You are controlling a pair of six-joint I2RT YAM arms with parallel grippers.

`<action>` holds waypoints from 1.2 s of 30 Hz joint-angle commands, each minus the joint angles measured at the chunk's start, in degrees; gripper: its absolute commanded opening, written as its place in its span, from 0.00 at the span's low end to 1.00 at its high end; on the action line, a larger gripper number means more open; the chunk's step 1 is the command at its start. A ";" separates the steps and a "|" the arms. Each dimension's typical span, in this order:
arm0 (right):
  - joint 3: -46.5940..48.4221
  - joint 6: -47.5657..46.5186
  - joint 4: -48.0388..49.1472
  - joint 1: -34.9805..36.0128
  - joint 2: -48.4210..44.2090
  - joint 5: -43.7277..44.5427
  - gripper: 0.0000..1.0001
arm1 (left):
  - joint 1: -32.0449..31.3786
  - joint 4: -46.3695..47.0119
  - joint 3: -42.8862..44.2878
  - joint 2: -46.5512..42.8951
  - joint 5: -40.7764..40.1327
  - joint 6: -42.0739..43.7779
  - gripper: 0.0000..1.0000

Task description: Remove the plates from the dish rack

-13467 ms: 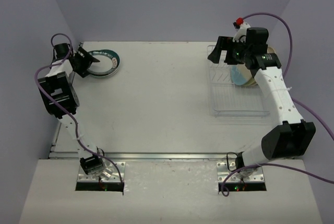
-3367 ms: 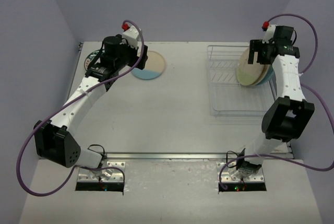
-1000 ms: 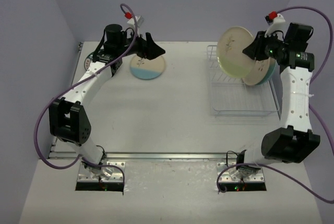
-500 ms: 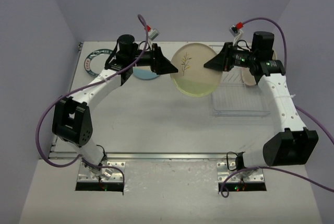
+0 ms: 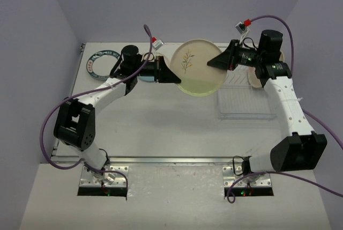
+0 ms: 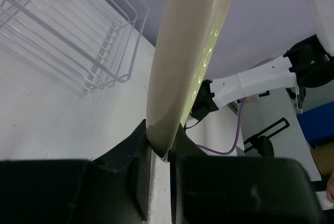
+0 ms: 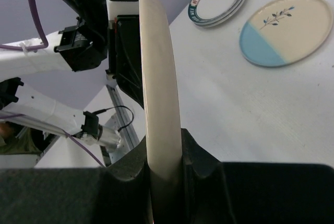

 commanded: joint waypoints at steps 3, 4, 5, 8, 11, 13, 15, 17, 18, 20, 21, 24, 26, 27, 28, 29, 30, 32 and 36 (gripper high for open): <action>-0.01 3.23 4.03 0.09 -2.51 1.55 0.00 | 0.64 12.37 -1.12 -1.53 -1.54 -9.73 0.00; 0.01 2.60 3.35 0.11 -2.49 1.99 0.00 | 1.07 13.58 -1.47 -1.57 -2.06 -11.44 0.00; -0.09 2.09 2.74 0.16 -2.59 2.39 0.00 | 1.63 15.50 -1.82 -1.67 -2.87 -13.82 0.00; -0.30 1.70 1.13 0.15 -2.54 4.83 0.08 | 3.89 18.98 -3.33 -2.02 -4.64 -19.12 0.00; -0.18 1.51 -0.21 0.09 -2.42 6.42 0.47 | 6.27 20.57 -4.26 -2.21 -5.92 -21.10 0.00; 0.10 1.37 -0.75 0.13 -2.19 8.05 0.64 | 8.49 20.71 -4.87 -2.55 -6.49 -21.94 0.00; 0.37 1.25 -1.12 0.09 -1.96 8.87 0.74 | 10.53 20.74 -5.42 -2.68 -6.99 -22.34 0.00; 0.77 1.08 -1.64 0.17 -1.61 9.62 0.80 | 11.26 21.07 -5.65 -2.65 -7.16 -22.67 0.00; 1.04 0.68 -2.13 0.18 -1.38 10.43 0.86 | 11.72 20.62 -5.60 -2.54 -7.36 -22.39 0.00; 1.49 -0.33 -2.88 0.05 -0.92 11.86 0.90 | 12.77 17.14 -4.90 -2.18 -8.65 -20.10 0.00; 1.93 -0.84 -3.62 -0.10 -0.75 13.18 0.92 | 13.57 12.64 -3.71 -1.59 -10.12 -16.84 0.00; 2.94 -2.62 -5.30 -0.39 -0.35 15.81 0.97 | 15.93 4.39 -0.78 1.13 -14.37 -10.79 0.00; 3.25 -3.54 -5.96 -0.80 -0.36 16.80 0.98 | 17.10 2.01 0.05 2.92 -16.04 -8.95 0.00; 3.14 -3.93 -6.23 -1.02 -0.57 17.61 0.99 | 18.18 1.62 1.19 4.22 -16.69 -8.03 0.00; 3.07 -4.38 -6.61 -1.39 -0.89 18.30 0.99 | 18.97 1.61 1.76 4.82 -17.53 -7.82 0.00; 3.04 -4.79 -6.98 -1.63 -1.05 18.76 0.99 | 19.55 1.64 2.22 5.47 -18.13 -7.74 0.00; 2.94 -5.09 -7.34 -1.62 -1.23 19.03 0.99 | 19.90 1.78 2.66 6.67 -18.43 -7.65 0.00; 2.51 -5.70 -8.16 -2.69 -1.84 19.33 0.99 | 21.83 3.10 3.31 8.84 -19.04 -8.58 0.00; 2.24 -6.40 -9.71 -4.69 -2.93 19.58 0.99 | 24.11 6.12 4.85 13.34 -18.68 -10.45 0.00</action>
